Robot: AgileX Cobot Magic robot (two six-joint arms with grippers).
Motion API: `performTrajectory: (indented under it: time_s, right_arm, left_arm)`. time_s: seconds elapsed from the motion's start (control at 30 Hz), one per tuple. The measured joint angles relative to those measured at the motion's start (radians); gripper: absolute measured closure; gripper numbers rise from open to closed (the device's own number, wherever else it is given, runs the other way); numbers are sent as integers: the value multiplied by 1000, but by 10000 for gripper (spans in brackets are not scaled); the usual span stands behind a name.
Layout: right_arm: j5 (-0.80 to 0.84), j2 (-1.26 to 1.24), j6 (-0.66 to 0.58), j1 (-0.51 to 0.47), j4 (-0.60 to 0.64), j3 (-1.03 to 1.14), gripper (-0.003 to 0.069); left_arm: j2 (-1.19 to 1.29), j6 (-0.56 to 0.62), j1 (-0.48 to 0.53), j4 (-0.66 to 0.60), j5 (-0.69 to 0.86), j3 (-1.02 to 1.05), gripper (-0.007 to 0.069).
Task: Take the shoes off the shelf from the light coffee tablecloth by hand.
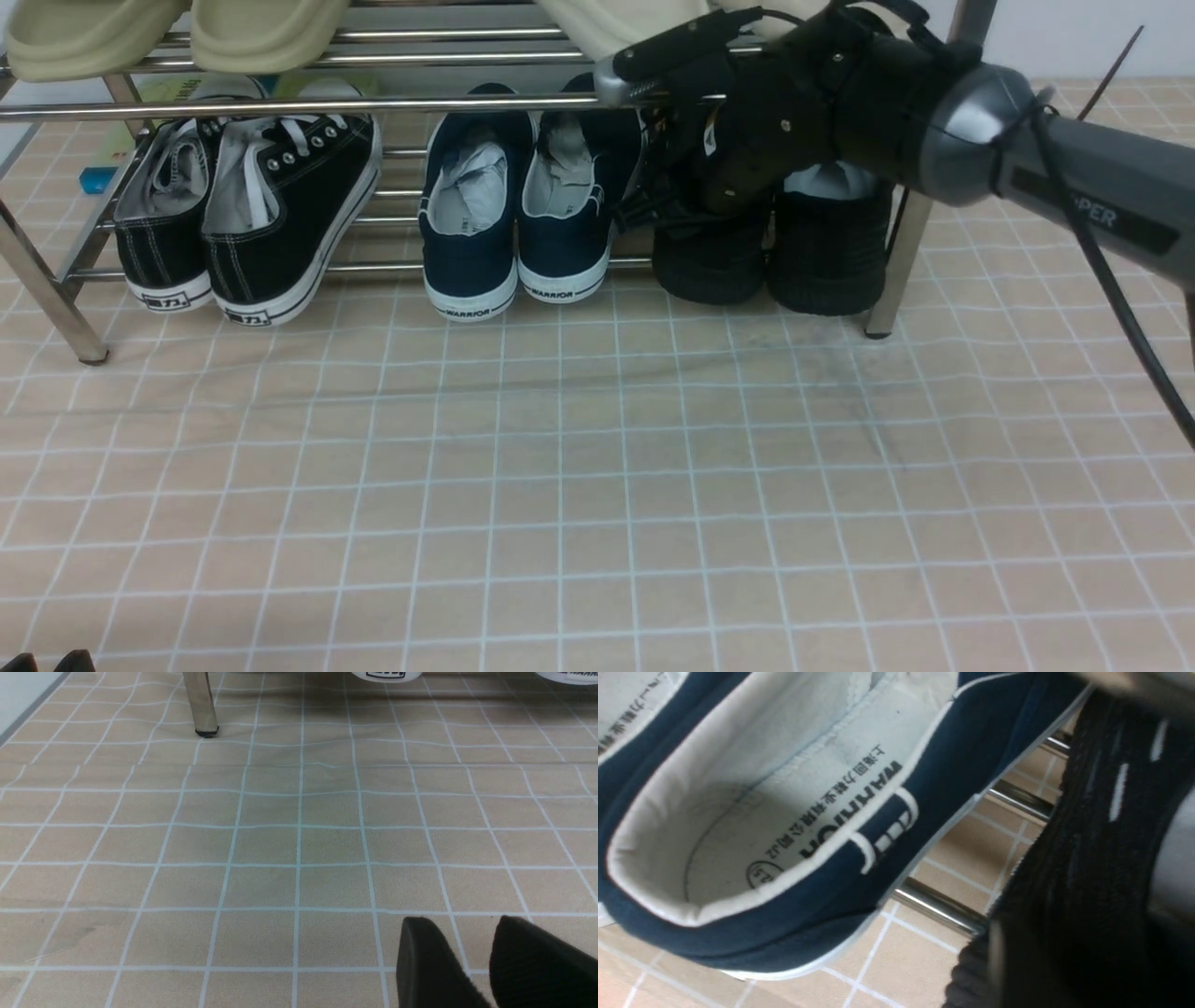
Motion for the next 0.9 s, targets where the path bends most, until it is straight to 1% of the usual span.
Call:
performTrajectory:
  time_s: [0.03,0.07,0.1,0.13,0.3,0.53,0.8,0.9]
  right_arm:
    - [13,-4,-7,-1,0,-1,543]
    - [26,-10,-11,-1,4,-1,603]
    - [42,-17,-14,0,9,-1,640]
    - [54,-25,-17,3,9,-1,652]
    - [179,-104,-42,18,33,-1,657]
    - [401,-245,-82,94,105,-1,657]
    - [568,-372,-106,148,108,-1,655]
    - [596,-417,-108,166,131,-1,653]
  left_arm:
    - [0,0,0,0,0,0,385]
    - [0,0,0,0,0,0,385]
    - [0,0,0,0,0,0,385]
    - [0,0,0,0,0,0,385]
    - [0,0,0,1,0,0,385]
    - [0,0,0,2,0,0,385]
    - [0,0,0,2,0,0,385]
    - [0,0,0,3,0,0,385]
